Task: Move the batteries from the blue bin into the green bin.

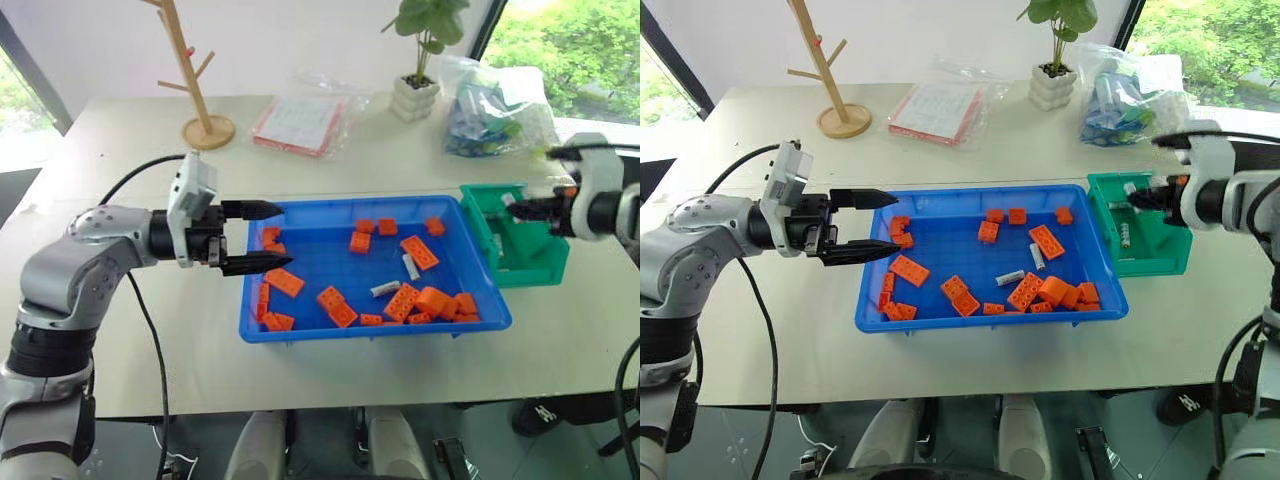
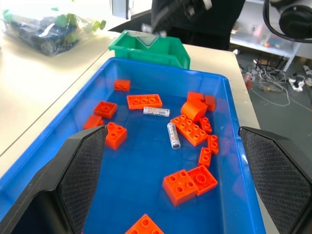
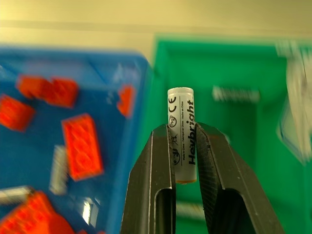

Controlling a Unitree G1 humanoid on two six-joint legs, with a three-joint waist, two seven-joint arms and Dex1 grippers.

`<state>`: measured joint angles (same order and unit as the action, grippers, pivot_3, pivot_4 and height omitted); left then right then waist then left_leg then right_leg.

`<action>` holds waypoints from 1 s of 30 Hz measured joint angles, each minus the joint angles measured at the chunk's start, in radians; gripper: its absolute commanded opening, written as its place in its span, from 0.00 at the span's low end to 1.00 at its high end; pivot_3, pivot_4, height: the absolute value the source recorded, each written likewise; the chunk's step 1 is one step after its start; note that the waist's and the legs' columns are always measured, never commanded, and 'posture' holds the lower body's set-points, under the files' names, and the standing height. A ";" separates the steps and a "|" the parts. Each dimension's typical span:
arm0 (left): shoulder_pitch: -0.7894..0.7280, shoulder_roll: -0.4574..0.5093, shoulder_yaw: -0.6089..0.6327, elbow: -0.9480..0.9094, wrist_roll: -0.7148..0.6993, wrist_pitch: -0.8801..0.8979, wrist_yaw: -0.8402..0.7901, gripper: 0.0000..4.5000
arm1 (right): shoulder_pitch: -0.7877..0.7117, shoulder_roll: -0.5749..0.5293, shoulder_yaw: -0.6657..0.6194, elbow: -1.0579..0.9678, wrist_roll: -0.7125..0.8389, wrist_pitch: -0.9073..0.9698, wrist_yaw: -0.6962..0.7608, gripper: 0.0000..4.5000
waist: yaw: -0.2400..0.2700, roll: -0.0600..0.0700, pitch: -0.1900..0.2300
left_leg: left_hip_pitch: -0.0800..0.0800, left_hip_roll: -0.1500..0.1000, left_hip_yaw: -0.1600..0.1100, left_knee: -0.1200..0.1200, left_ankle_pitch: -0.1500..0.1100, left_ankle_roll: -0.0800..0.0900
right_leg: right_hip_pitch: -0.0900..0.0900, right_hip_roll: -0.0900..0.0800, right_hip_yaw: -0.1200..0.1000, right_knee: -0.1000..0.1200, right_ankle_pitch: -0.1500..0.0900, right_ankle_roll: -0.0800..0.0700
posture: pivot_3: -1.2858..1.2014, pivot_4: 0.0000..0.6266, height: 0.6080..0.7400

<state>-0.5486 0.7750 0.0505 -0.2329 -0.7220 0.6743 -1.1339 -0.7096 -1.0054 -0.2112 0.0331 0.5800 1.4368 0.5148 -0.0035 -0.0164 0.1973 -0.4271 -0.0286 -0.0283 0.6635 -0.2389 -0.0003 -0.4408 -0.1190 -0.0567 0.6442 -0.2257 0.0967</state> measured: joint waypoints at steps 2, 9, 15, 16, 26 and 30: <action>-0.005 -0.005 -0.003 0.004 0.004 -0.005 -0.004 1.00 | 0.062 0.003 0.000 -0.001 -0.013 -0.036 0.010 0.33 | -0.005 0.000 0.000 | 0.000 0.000 0.000 0.001 0.000 0.000 | 0.000 0.000 0.000 0.000 0.000 0.000 | 0.52 0.24 0.64; -0.021 -0.016 -0.013 0.022 0.016 -0.007 -0.018 1.00 | 0.128 -0.036 0.024 -0.006 -0.066 -0.242 0.095 0.75 | -0.008 0.001 0.000 | 0.000 0.000 -0.001 0.001 0.000 0.000 | 0.000 0.000 0.000 0.001 0.000 0.000 | 0.52 0.24 0.64; -0.030 -0.016 -0.017 0.030 0.023 -0.008 -0.021 1.00 | 0.060 -0.092 0.099 -0.087 -0.056 -0.449 0.338 0.75 | -0.011 0.000 0.000 | 0.000 0.001 -0.001 0.001 0.000 0.000 | 0.000 0.000 0.000 0.001 0.000 0.000 | 0.52 0.24 0.64; -0.030 -0.016 -0.017 0.030 0.023 -0.008 -0.021 1.00 | 0.047 -0.091 0.118 -0.111 -0.048 -0.473 0.386 0.75 | -0.011 0.000 0.000 | 0.000 0.001 -0.002 0.001 0.000 0.000 | 0.000 0.001 0.000 0.001 0.000 0.000 | 0.52 0.24 0.64; -0.033 -0.020 -0.018 0.020 0.024 -0.007 -0.013 1.00 | 0.031 0.020 0.428 -0.170 -0.177 -0.742 0.611 0.75 | -0.005 -0.001 0.001 | 0.000 0.000 -0.003 0.002 0.000 0.000 | 0.000 0.000 0.000 0.000 0.000 0.000 | 0.52 0.24 0.64; -0.022 -0.014 -0.014 0.003 0.021 -0.004 -0.004 1.00 | 0.052 0.066 0.508 -0.143 -0.254 -0.823 0.645 0.75 | -0.007 -0.001 0.001 | 0.000 0.000 -0.003 0.002 0.000 0.000 | 0.000 0.000 0.000 0.001 0.000 0.000 | 0.52 0.24 0.64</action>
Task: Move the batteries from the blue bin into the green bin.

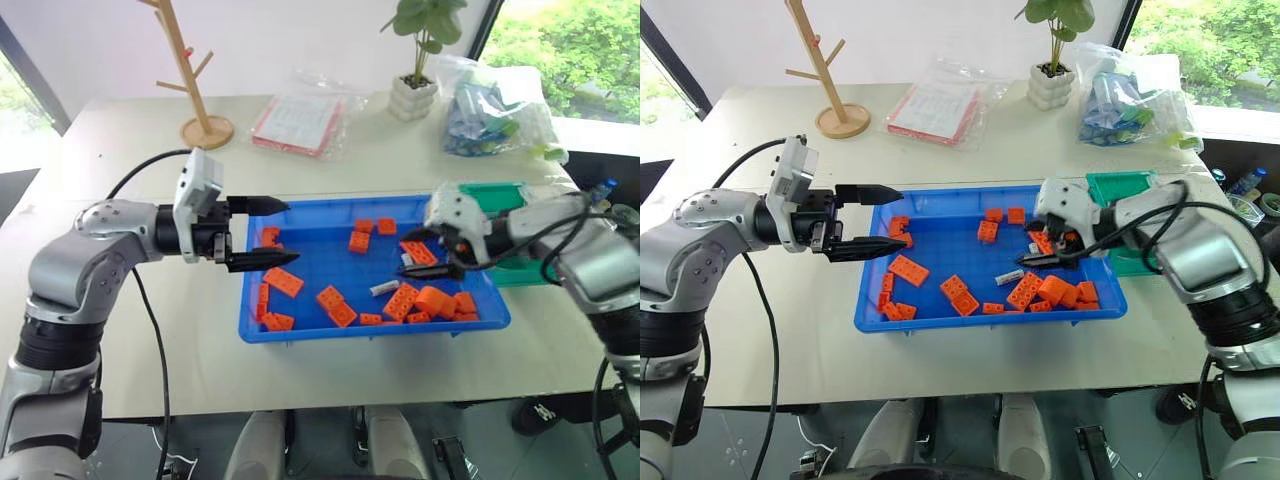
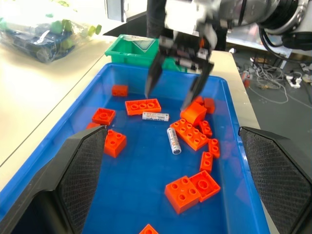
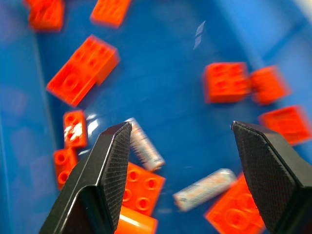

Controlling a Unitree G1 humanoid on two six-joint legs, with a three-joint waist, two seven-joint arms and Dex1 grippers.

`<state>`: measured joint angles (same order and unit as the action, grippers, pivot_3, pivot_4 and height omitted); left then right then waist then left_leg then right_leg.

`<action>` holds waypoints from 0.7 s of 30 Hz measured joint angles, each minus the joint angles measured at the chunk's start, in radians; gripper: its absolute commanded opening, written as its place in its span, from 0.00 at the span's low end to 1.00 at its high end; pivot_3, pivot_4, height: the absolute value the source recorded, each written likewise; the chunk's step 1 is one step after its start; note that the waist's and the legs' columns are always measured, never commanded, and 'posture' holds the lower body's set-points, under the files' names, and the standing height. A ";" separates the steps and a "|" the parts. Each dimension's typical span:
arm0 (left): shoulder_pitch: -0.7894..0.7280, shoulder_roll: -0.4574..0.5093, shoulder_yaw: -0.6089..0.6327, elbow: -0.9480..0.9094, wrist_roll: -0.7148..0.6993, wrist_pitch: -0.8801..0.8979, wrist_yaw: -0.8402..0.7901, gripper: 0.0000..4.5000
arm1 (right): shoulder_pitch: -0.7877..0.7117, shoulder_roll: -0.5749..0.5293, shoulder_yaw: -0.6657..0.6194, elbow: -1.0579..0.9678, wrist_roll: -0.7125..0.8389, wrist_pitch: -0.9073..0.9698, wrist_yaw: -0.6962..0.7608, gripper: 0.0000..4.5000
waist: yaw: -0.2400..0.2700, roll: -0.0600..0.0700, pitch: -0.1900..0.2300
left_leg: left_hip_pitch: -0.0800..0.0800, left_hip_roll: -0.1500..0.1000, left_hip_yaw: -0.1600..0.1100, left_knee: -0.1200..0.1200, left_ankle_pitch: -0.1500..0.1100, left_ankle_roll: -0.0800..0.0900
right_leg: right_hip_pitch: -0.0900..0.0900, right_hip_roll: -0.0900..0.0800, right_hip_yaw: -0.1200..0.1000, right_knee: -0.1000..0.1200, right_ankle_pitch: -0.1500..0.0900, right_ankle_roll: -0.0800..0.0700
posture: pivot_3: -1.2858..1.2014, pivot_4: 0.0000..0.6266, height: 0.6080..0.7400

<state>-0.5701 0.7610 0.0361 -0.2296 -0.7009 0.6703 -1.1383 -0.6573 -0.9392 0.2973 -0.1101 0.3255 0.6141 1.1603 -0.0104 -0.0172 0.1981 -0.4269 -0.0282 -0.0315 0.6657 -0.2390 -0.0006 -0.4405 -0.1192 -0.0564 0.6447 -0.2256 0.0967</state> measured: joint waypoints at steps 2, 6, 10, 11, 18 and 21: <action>0.010 0.001 0.000 -0.008 -0.004 0.002 0.009 1.00 | 0.002 0.031 0.032 0.020 -0.035 -0.025 0.007 0.75 | -0.002 0.000 0.000 | 0.000 0.000 0.000 0.000 0.000 0.000 | 0.000 0.000 0.000 0.000 0.000 0.000 | 0.52 0.24 0.64; 0.017 0.002 0.015 -0.018 -0.010 0.006 0.021 1.00 | 0.000 0.064 0.062 0.047 -0.089 -0.058 0.009 0.75 | 0.000 0.000 0.000 | 0.000 0.000 0.000 0.000 0.000 0.000 | 0.000 0.000 0.000 0.001 0.000 0.000 | 0.52 0.24 0.64; 0.018 0.003 0.019 -0.028 -0.015 0.018 0.030 1.00 | -0.001 0.096 0.092 0.069 -0.143 -0.092 0.023 0.75 | 0.000 0.000 0.000 | 0.000 0.000 0.000 0.000 0.000 0.000 | 0.000 0.000 0.000 0.001 0.000 0.000 | 0.52 0.24 0.64; 0.018 0.003 0.019 -0.029 -0.017 0.019 0.031 1.00 | -0.001 0.103 0.099 0.071 -0.154 -0.100 0.025 0.75 | 0.000 0.000 0.000 | 0.000 0.000 0.000 0.000 0.000 0.000 | 0.000 0.000 0.000 0.001 0.000 0.000 | 0.52 0.24 0.64; 0.018 0.003 0.019 -0.029 -0.022 0.020 0.035 1.00 | 0.000 0.134 0.132 0.105 -0.242 -0.167 0.031 0.69 | 0.000 0.000 0.000 | 0.000 0.000 0.000 0.000 0.000 0.000 | 0.000 0.000 0.000 0.001 0.000 0.000 | 0.52 0.24 0.64; 0.018 0.003 0.019 -0.029 -0.023 0.019 0.037 1.00 | 0.000 0.141 0.132 0.110 -0.256 -0.174 0.032 0.46 | 0.000 0.000 0.000 | 0.000 0.000 0.000 0.000 0.000 0.000 | 0.000 0.000 0.000 0.001 0.000 0.000 | 0.52 0.24 0.64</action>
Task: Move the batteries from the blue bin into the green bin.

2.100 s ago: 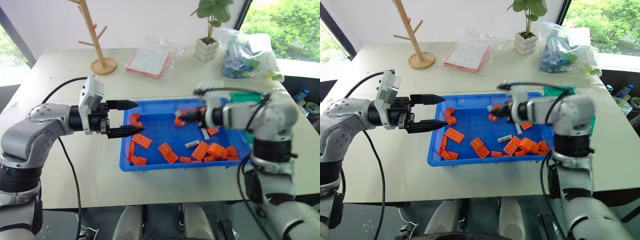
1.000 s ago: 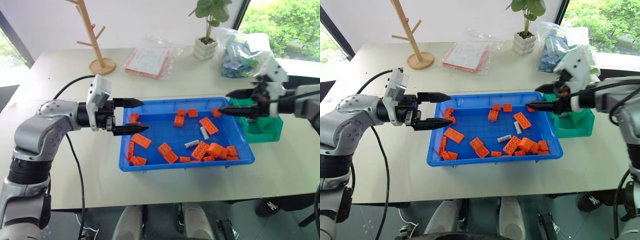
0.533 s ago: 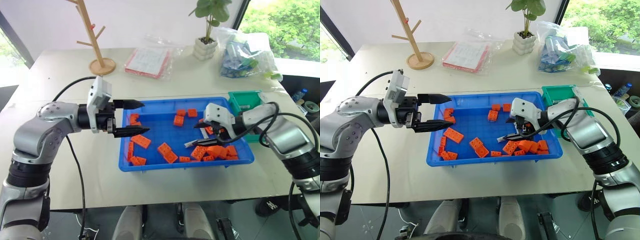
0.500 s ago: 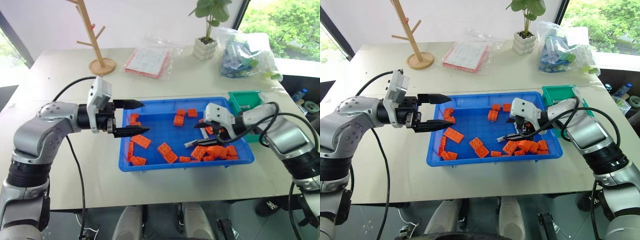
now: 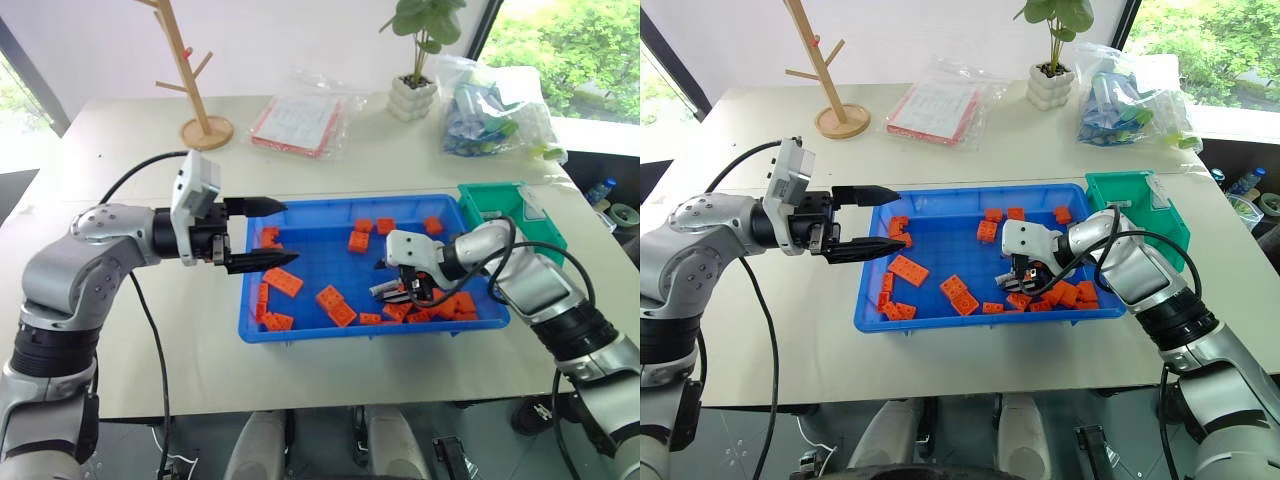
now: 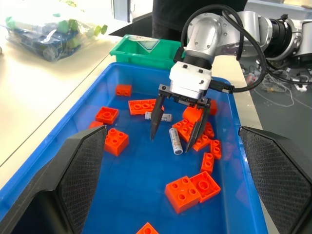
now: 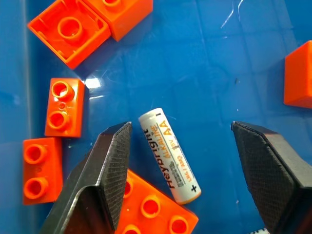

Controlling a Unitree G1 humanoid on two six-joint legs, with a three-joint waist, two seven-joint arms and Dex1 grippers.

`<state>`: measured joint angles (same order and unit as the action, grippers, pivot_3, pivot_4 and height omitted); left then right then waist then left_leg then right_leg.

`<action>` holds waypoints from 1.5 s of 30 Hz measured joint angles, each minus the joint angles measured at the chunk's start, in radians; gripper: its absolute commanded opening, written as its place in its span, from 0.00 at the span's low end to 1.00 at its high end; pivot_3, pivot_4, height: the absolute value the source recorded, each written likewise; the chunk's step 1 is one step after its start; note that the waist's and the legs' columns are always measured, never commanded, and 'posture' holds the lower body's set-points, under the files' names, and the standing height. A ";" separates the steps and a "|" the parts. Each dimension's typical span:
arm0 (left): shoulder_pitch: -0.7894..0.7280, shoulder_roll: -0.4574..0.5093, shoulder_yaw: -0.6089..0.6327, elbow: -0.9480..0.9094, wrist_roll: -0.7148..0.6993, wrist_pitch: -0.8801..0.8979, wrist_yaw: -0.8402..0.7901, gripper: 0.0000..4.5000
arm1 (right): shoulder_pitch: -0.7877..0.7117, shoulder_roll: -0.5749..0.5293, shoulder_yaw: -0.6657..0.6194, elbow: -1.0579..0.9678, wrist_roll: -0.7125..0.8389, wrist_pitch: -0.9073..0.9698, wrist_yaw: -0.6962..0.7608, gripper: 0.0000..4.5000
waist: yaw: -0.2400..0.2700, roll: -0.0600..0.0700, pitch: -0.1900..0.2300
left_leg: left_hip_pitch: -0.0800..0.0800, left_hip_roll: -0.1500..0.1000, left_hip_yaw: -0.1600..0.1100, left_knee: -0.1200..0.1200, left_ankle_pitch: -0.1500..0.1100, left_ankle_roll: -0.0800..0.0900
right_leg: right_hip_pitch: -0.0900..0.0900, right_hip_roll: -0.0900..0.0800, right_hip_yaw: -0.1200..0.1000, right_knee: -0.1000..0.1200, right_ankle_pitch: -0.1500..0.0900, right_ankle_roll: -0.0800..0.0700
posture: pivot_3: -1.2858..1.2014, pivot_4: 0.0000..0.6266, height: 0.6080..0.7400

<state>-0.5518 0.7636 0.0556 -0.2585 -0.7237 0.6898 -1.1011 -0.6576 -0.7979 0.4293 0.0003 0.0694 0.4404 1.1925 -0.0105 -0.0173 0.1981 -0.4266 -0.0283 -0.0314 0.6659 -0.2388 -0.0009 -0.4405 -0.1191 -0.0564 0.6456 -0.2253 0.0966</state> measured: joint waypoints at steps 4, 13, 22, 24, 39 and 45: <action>0.000 0.000 0.000 0.000 0.000 0.000 0.001 1.00 | 0.000 0.010 -0.003 0.002 -0.016 0.000 0.003 0.02 | 0.000 0.000 0.000 | 0.000 0.000 0.000 0.000 0.000 0.000 | 0.000 0.000 0.000 0.000 0.000 0.000 | 0.52 0.24 0.64; -0.005 -0.001 0.000 0.002 0.000 -0.003 0.000 1.00 | -0.046 0.058 -0.079 0.013 0.003 0.074 -0.042 0.01 | -0.001 0.000 0.000 | 0.000 0.000 0.000 0.000 0.000 0.000 | 0.000 0.000 0.000 0.001 0.000 0.000 | 0.52 0.24 0.64; -0.006 -0.005 -0.002 0.004 0.004 -0.006 -0.009 1.00 | -0.183 -0.122 -0.402 0.035 0.093 0.357 -0.158 0.01 | 0.024 0.000 0.000 | 0.000 -0.001 0.001 0.000 0.000 0.000 | 0.000 0.000 0.000 0.000 0.000 -0.001 | 0.52 0.24 0.64; -0.006 -0.006 -0.002 0.007 0.005 -0.008 -0.012 1.00 | -0.158 -0.177 -0.427 0.046 0.090 0.378 -0.176 0.01 | 0.023 0.000 0.000 | 0.000 -0.001 0.002 0.000 0.000 0.000 | 0.000 0.000 0.000 0.000 0.000 -0.001 | 0.52 0.24 0.64; -0.046 -0.033 -0.032 0.061 0.028 -0.031 -0.048 1.00 | 0.086 -0.258 -0.521 0.066 0.073 0.443 -0.346 0.79 | 0.014 0.000 0.000 | 0.001 0.000 0.003 0.000 0.000 0.000 | 0.000 0.000 0.001 0.001 0.000 -0.001 | 0.52 0.24 0.64; -0.045 -0.032 -0.033 0.060 0.037 -0.032 -0.052 1.00 | -0.023 -0.124 -0.580 -0.098 0.150 0.717 -0.456 0.79 | 0.014 0.000 0.000 | 0.001 0.001 0.001 0.000 0.000 0.000 | 0.000 0.000 0.001 0.001 0.000 -0.001 | 0.52 0.24 0.64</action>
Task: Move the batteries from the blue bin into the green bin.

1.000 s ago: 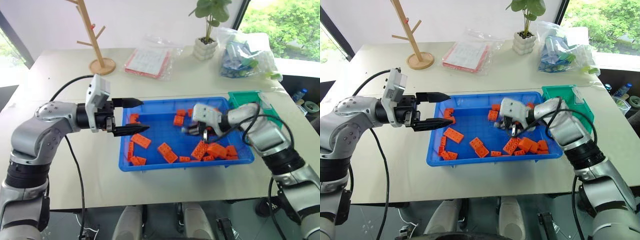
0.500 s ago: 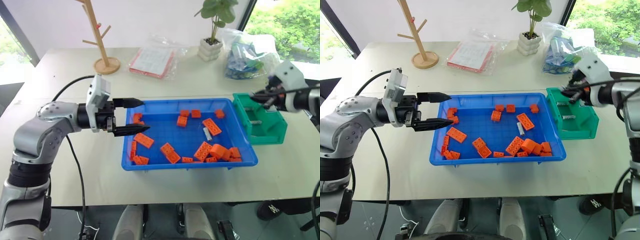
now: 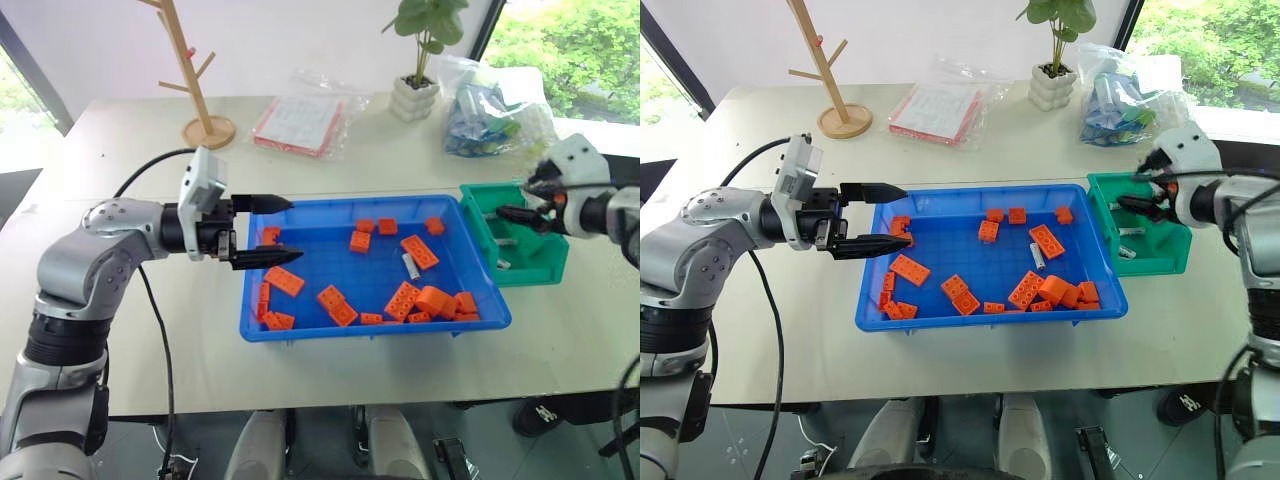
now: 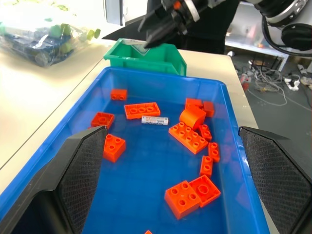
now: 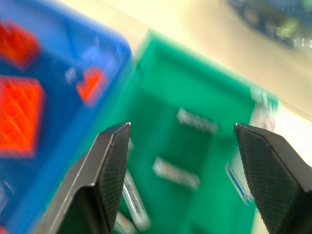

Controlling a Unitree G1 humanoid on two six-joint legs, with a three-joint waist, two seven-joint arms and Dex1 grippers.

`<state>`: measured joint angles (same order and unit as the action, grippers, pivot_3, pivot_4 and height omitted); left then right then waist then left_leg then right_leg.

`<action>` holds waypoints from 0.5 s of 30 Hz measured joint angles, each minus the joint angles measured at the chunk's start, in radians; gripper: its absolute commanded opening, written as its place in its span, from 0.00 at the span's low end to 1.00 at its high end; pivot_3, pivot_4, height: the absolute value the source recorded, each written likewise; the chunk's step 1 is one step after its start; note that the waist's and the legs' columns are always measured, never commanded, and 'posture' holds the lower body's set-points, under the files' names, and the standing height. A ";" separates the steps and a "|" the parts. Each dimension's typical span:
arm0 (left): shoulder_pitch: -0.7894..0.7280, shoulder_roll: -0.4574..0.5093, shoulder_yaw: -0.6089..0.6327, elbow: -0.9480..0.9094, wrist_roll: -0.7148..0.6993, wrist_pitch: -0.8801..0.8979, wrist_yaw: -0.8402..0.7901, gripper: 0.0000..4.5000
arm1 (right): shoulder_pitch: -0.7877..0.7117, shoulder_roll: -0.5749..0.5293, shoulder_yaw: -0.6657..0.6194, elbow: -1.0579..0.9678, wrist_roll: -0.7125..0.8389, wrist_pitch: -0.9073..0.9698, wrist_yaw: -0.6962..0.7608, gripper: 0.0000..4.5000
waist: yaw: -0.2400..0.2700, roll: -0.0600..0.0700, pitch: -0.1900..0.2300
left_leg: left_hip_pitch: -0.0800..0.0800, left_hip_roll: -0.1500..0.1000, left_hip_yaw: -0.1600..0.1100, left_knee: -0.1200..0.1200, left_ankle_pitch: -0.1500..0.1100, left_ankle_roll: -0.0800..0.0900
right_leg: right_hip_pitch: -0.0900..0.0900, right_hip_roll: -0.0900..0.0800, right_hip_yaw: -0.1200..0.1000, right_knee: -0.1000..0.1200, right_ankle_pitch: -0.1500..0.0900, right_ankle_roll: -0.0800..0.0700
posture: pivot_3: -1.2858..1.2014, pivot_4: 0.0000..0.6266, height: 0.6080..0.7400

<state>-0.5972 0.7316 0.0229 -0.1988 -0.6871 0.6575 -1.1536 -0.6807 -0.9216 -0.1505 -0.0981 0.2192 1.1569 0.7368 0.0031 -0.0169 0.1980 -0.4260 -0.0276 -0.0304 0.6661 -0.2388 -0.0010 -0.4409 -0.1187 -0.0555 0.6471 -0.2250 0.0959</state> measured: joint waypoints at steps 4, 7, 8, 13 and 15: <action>0.003 0.002 0.001 -0.002 0.000 0.000 0.002 1.00 | -0.022 0.177 -0.072 -0.192 0.062 0.302 -0.092 0.79 | 0.007 0.000 0.000 | 0.000 0.000 -0.001 0.000 0.000 0.000 | 0.000 0.000 0.000 0.000 0.000 0.000 | 0.52 0.24 0.64; 0.003 0.002 0.001 -0.002 0.000 0.000 0.003 1.00 | 0.006 0.306 -0.097 -0.296 0.112 0.434 -0.153 0.79 | 0.011 0.000 0.000 | -0.001 -0.001 -0.001 0.000 0.000 0.000 | 0.000 0.000 0.000 0.000 0.000 0.000 | 0.52 0.24 0.64; 0.003 0.002 0.001 -0.002 0.000 0.001 0.003 1.00 | 0.032 0.341 -0.115 -0.326 0.142 0.447 -0.181 0.79 | 0.013 0.000 0.000 | -0.001 -0.001 -0.001 0.000 0.000 0.000 | 0.001 0.000 0.000 0.000 0.000 0.000 | 0.52 0.24 0.64; 0.002 0.002 0.000 -0.002 0.000 0.001 0.004 1.00 | 0.149 0.431 -0.165 -0.384 0.259 0.451 -0.315 0.79 | 0.008 -0.001 0.000 | 0.000 -0.002 -0.001 0.001 0.000 0.000 | 0.001 0.000 0.000 -0.001 0.000 0.000 | 0.52 0.24 0.64; 0.001 0.002 0.000 -0.002 0.000 0.001 0.004 1.00 | 0.181 0.443 -0.177 -0.386 0.302 0.451 -0.368 0.79 | 0.007 -0.001 0.000 | 0.000 -0.001 -0.001 0.000 0.000 0.000 | 0.001 0.000 0.000 0.000 0.000 0.000 | 0.52 0.24 0.64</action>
<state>-0.5958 0.7335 0.0232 -0.2006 -0.6869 0.6584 -1.1492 -0.4993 -0.4788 -0.3271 -0.4838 0.5216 1.6077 0.3690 0.0104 -0.0174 0.1977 -0.4259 -0.0289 -0.0314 0.6666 -0.2387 -0.0009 -0.4398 -0.1189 -0.0554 0.6473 -0.2248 0.0960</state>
